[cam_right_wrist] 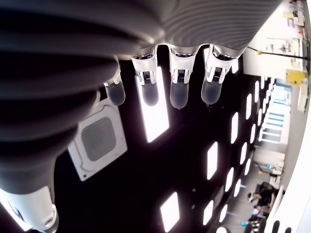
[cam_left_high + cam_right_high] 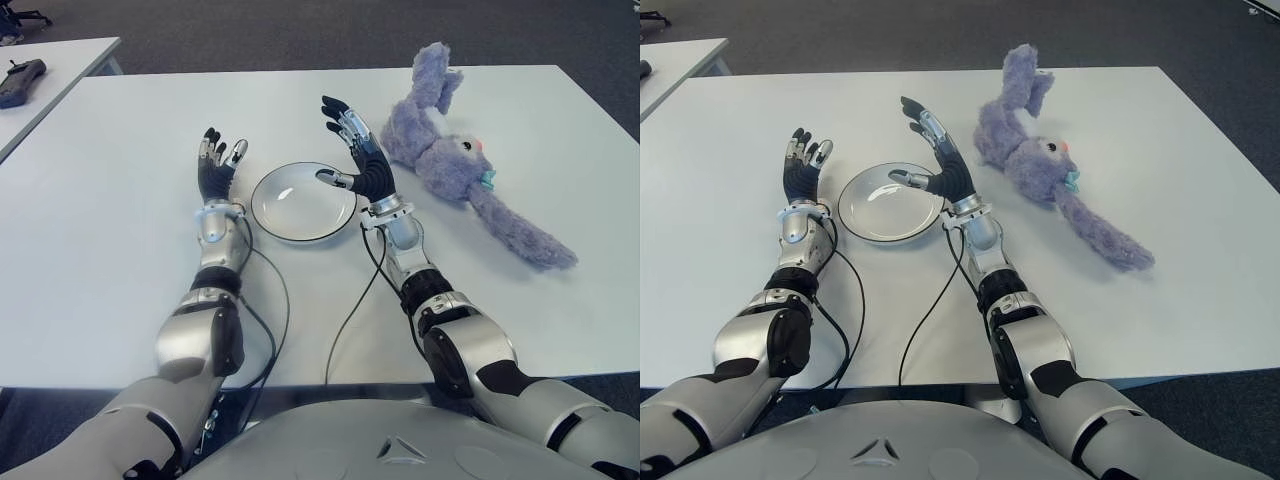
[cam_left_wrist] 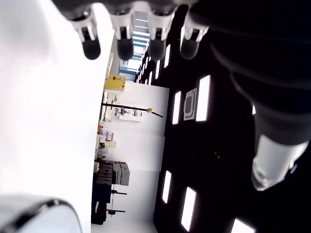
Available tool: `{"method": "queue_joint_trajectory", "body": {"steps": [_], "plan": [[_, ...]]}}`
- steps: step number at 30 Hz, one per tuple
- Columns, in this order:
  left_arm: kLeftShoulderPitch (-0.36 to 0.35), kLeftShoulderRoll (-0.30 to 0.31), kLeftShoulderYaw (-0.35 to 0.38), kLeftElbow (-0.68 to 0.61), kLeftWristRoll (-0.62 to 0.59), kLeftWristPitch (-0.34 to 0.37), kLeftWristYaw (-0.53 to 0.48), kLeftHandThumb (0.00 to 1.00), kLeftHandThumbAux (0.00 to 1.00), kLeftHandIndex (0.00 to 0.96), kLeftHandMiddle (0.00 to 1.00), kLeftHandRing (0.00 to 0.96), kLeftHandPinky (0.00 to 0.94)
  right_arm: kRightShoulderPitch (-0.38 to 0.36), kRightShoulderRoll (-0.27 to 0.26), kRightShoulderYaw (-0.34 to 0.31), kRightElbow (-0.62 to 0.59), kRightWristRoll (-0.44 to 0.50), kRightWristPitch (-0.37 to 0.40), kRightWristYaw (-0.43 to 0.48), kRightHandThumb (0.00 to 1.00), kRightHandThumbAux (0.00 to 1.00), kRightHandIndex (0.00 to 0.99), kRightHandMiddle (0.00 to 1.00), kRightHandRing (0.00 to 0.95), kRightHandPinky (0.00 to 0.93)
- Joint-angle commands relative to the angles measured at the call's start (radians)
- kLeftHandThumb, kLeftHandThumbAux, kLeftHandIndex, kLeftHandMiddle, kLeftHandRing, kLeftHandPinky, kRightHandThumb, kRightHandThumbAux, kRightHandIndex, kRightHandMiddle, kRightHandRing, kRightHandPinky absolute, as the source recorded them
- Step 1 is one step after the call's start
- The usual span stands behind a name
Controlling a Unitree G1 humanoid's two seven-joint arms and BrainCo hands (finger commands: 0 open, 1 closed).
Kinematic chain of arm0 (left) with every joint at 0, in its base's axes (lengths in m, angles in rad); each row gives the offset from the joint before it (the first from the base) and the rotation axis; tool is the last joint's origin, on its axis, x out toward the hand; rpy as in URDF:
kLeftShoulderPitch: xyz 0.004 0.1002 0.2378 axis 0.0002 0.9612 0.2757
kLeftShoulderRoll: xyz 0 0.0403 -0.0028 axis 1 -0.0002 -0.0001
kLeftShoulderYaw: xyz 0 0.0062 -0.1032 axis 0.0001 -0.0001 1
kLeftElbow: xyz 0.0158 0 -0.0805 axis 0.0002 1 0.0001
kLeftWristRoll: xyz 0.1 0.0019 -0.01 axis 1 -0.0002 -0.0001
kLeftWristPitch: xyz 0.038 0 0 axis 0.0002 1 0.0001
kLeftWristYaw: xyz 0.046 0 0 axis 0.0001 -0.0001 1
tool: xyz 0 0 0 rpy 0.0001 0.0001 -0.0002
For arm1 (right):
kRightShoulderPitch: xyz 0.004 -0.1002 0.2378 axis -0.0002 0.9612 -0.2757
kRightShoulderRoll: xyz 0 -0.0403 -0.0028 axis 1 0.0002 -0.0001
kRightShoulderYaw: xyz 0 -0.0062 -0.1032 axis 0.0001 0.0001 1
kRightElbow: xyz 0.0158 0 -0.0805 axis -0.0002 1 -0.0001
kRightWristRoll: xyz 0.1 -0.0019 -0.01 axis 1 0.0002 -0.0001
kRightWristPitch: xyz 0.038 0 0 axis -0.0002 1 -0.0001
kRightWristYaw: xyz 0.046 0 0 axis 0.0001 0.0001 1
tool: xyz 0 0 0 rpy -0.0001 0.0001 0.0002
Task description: Put the doll into the plate.
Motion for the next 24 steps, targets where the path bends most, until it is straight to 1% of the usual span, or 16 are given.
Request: {"method": "queue_joint_trajectory", "body": {"steps": [1, 3, 5, 7, 8, 9, 11, 12, 13, 18, 20, 21, 22, 24], "plan": [[0.300, -0.061, 0.030, 0.208, -0.028, 0.014, -0.002, 0.000, 0.645, 0.000, 0.000, 0.000, 0.000, 0.056, 0.062, -0.005, -0.027, 0.025, -0.051, -0.024, 0.084, 0.628, 0.074, 0.083, 0.065, 0.082], [0.300, -0.062, 0.027, 0.208, -0.026, 0.015, 0.001, 0.000, 0.640, 0.000, 0.000, 0.000, 0.000, 0.020, 0.034, -0.025, 0.009, -0.012, -0.039, -0.079, 0.076, 0.612, 0.074, 0.087, 0.068, 0.087], [0.300, -0.061, 0.025, 0.208, -0.023, 0.017, 0.004, 0.000, 0.639, 0.000, 0.000, 0.000, 0.000, -0.044, -0.013, -0.043, 0.073, -0.054, -0.006, -0.147, 0.069, 0.598, 0.072, 0.085, 0.067, 0.085], [0.300, -0.060, 0.023, 0.209, -0.020, 0.019, 0.007, 0.000, 0.644, 0.000, 0.000, 0.000, 0.003, -0.102, -0.060, -0.039, 0.124, -0.115, 0.041, -0.237, 0.068, 0.584, 0.069, 0.078, 0.062, 0.072], [0.300, -0.060, 0.023, 0.209, -0.020, 0.021, 0.008, 0.000, 0.645, 0.000, 0.000, 0.000, 0.003, -0.121, -0.083, -0.032, 0.143, -0.142, 0.064, -0.274, 0.069, 0.580, 0.068, 0.077, 0.060, 0.069], [0.300, -0.061, 0.023, 0.209, -0.020, 0.022, 0.009, 0.000, 0.646, 0.000, 0.000, 0.000, 0.003, -0.133, -0.098, -0.027, 0.157, -0.160, 0.077, -0.300, 0.074, 0.576, 0.060, 0.067, 0.051, 0.046], [0.299, -0.060, 0.022, 0.209, -0.019, 0.023, 0.010, 0.000, 0.644, 0.000, 0.000, 0.000, 0.000, -0.144, -0.116, -0.013, 0.170, -0.198, 0.093, -0.349, 0.092, 0.569, 0.045, 0.049, 0.033, 0.010], [0.299, -0.060, 0.021, 0.209, -0.018, 0.022, 0.011, 0.000, 0.643, 0.000, 0.000, 0.000, 0.000, -0.150, -0.129, -0.002, 0.175, -0.226, 0.105, -0.385, 0.094, 0.568, 0.044, 0.048, 0.031, 0.007], [0.299, -0.059, 0.021, 0.209, -0.018, 0.022, 0.011, 0.000, 0.639, 0.000, 0.000, 0.000, 0.000, -0.155, -0.138, 0.005, 0.181, -0.247, 0.113, -0.413, 0.117, 0.563, 0.023, 0.032, 0.016, 0.001], [0.299, -0.058, 0.020, 0.210, -0.017, 0.021, 0.010, 0.000, 0.635, 0.000, 0.000, 0.000, 0.000, -0.174, -0.169, 0.031, 0.210, -0.309, 0.136, -0.513, 0.146, 0.551, 0.003, 0.013, 0.000, 0.000], [0.299, -0.056, 0.020, 0.211, -0.017, 0.021, 0.007, 0.000, 0.630, 0.000, 0.000, 0.000, 0.000, -0.189, -0.196, 0.052, 0.228, -0.356, 0.167, -0.584, 0.160, 0.532, 0.000, 0.002, 0.000, 0.000], [0.299, -0.056, 0.020, 0.211, -0.017, 0.021, 0.006, 0.000, 0.630, 0.000, 0.000, 0.000, 0.000, -0.194, -0.202, 0.059, 0.235, -0.371, 0.175, -0.607, 0.163, 0.529, 0.000, 0.000, 0.000, 0.000], [0.299, -0.055, 0.020, 0.212, -0.017, 0.022, 0.004, 0.000, 0.625, 0.000, 0.000, 0.000, 0.000, -0.200, -0.208, 0.067, 0.241, -0.386, 0.185, -0.627, 0.186, 0.520, 0.000, 0.000, 0.000, 0.000], [0.299, -0.054, 0.020, 0.213, -0.017, 0.023, 0.003, 0.000, 0.624, 0.000, 0.000, 0.000, 0.000, -0.209, -0.214, 0.082, 0.252, -0.408, 0.202, -0.659, 0.173, 0.517, 0.000, 0.000, 0.000, 0.000]]}}
